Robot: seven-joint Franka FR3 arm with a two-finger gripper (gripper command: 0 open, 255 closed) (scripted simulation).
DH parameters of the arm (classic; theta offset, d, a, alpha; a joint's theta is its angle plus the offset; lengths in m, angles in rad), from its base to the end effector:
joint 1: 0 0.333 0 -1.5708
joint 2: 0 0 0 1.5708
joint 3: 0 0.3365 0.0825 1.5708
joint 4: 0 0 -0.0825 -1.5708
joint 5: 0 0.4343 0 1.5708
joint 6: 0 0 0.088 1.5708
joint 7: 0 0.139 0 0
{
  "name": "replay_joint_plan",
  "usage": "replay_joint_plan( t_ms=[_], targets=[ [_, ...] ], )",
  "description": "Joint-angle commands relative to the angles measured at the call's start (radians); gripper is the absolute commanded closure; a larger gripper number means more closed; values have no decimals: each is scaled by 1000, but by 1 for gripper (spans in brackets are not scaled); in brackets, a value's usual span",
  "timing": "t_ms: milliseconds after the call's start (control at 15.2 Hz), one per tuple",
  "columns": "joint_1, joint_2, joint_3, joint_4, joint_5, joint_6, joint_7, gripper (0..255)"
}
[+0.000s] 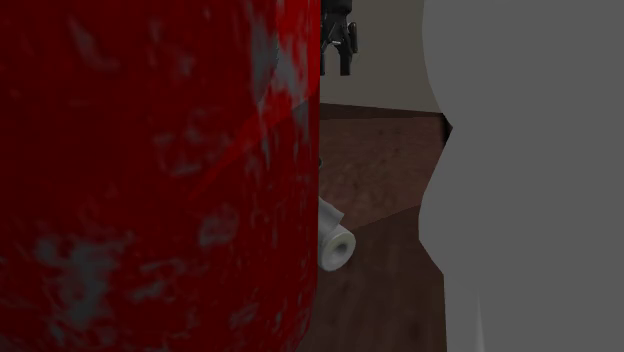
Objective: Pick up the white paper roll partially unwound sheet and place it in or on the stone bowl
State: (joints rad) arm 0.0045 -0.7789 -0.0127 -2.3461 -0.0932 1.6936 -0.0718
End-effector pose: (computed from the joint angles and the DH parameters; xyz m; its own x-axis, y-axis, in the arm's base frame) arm 0.3611 -0.0157 0.5881 0.9899 0.0773 0.1192 0.0663 -0.9935 0.0930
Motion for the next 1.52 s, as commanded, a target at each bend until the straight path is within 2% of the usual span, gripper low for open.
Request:
replay_joint_plan(
  t_ms=[0, 660, 924, 1122, 1386, 1452],
  targets=[
    [0, 0, 0, 0, 0, 0, 0, 0],
    [-131, 276, 186, -101, -249, 198, 313, 0],
    [-196, 423, 244, -97, -384, 234, 470, 0],
    [-263, 542, 295, -78, -493, 237, 593, 0],
    [-334, 570, 338, -99, -525, 278, 617, 0],
    [-336, 431, 296, -89, -527, 578, 602, 0]
  ],
)
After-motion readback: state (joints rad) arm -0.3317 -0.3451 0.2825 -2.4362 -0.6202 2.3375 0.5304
